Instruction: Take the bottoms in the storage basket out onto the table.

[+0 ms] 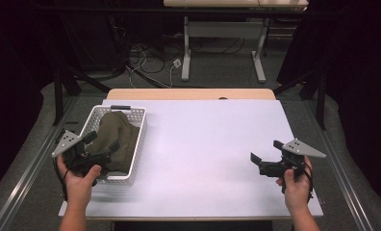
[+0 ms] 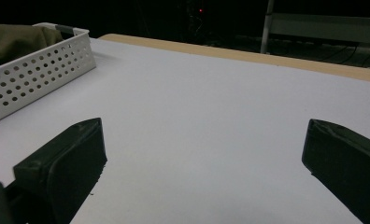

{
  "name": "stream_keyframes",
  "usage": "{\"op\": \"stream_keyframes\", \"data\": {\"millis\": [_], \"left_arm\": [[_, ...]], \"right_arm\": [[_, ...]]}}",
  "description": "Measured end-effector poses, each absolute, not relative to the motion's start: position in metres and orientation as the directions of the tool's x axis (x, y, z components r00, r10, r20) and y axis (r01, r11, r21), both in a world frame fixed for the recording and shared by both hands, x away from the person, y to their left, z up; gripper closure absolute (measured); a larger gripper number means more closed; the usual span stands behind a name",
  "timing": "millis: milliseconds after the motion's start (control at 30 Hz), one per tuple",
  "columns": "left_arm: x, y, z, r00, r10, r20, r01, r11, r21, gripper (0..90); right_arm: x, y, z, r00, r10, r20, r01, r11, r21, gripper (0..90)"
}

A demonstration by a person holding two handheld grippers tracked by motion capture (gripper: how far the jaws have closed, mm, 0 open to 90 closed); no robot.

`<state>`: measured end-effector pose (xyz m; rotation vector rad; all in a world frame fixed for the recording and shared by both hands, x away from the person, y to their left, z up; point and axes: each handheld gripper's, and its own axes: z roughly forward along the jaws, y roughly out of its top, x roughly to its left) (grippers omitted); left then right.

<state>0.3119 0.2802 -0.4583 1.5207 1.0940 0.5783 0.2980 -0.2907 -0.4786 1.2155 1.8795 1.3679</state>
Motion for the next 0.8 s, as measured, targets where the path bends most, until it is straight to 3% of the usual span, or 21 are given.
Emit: {"op": "stream_keyframes", "data": {"millis": [800], "left_arm": [[0.319,0.291,-0.443,0.373,0.902,-0.216,0.369,0.069,0.927,1.2]], "right_arm": [[0.29,-0.29,-0.486,-0.435,0.899,0.039,0.354,0.131,0.926,0.0]]}}
